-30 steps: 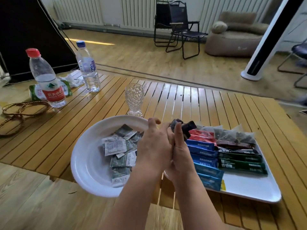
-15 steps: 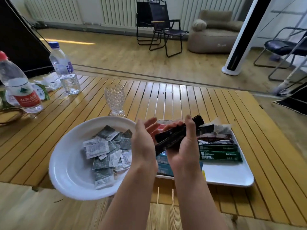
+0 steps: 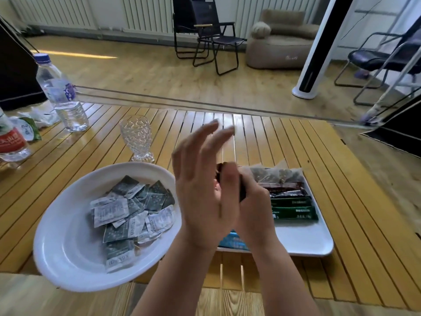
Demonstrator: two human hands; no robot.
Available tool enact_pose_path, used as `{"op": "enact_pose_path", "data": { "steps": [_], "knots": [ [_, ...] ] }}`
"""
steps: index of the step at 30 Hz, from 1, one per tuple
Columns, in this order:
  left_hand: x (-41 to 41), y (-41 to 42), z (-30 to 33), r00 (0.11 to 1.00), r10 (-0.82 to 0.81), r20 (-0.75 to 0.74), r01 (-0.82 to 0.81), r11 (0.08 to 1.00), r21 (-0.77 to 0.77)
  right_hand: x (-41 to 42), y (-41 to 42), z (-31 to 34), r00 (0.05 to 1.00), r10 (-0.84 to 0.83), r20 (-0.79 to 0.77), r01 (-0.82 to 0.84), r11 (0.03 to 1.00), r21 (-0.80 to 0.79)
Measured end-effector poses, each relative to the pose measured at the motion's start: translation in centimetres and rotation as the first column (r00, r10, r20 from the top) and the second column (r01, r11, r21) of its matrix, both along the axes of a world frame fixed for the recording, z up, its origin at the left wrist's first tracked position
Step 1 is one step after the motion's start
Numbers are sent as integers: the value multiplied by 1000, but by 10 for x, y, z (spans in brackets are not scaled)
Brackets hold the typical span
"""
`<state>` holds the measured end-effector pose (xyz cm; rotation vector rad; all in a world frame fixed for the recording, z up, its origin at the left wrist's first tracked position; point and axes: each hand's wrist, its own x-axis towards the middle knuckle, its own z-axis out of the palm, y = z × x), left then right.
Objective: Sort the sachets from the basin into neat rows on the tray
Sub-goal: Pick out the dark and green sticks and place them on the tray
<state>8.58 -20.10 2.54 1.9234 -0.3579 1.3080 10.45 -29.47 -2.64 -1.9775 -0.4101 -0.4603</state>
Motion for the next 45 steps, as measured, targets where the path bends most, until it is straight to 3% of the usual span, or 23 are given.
{"op": "enact_pose_path", "data": {
  "steps": [2, 5, 6, 8, 13, 17, 20, 22, 24, 27, 29, 33, 35, 42, 45],
  "knots": [
    [-2, -6, -2, 999, -11, 33, 2, 965, 261, -2, -3, 0, 999, -6, 43, 10, 994, -105],
    [5, -13, -17, 980, 85, -182, -7, 919, 394, -3, -4, 1, 998, -40, 44, 52, 943, -328],
    [9, -13, -20, 962, 116, -248, -13, 924, 381, 0, -7, -4, 996, -55, 72, 81, 899, -430],
    [14, -15, -23, 940, 108, -322, 8, 940, 340, 3, -15, -3, 995, -80, 61, 99, 890, -446],
    [10, -20, -22, 889, 165, -428, -98, 980, 173, -3, -25, 4, 993, -60, 100, 81, 973, -216],
    [15, -20, -25, 882, 167, -440, -140, 986, 92, -9, -31, 7, 998, -62, 25, 66, 970, -234],
    [17, -15, -28, 880, 122, -459, -175, 982, -75, -11, -41, 13, 988, -54, -142, 21, 974, -225],
    [17, -11, -29, 885, 77, -458, -194, 958, -213, -11, -50, 18, 965, 38, -261, -51, 998, -44],
    [16, -10, -28, 894, 27, -447, -207, 910, -360, -12, -48, 20, 960, 96, -264, -37, 975, 220],
    [13, -20, -29, 904, 18, -428, -219, 878, -426, -14, -24, 17, 953, -78, -294, 232, 814, 533],
    [10, -32, -34, 892, -22, -452, -188, 890, -415, -13, -16, 15, 905, -194, -379, 400, 691, 602],
    [7, -44, -40, 817, -223, -532, 4, 925, -381, -1, -40, 12, 823, -329, -463, 551, 664, 506],
    [8, -43, -42, 815, -215, -539, 48, 951, -306, 7, -60, 8, 775, -397, -492, 618, 641, 456],
    [17, -27, -43, 846, -125, -518, -49, 950, -309, 6, -138, 20, 511, -680, -525, 857, 445, 259],
    [16, -26, -42, 850, -131, -511, -43, 948, -315, 12, -143, 28, 505, -740, -443, 854, 503, 133]
  ]
}}
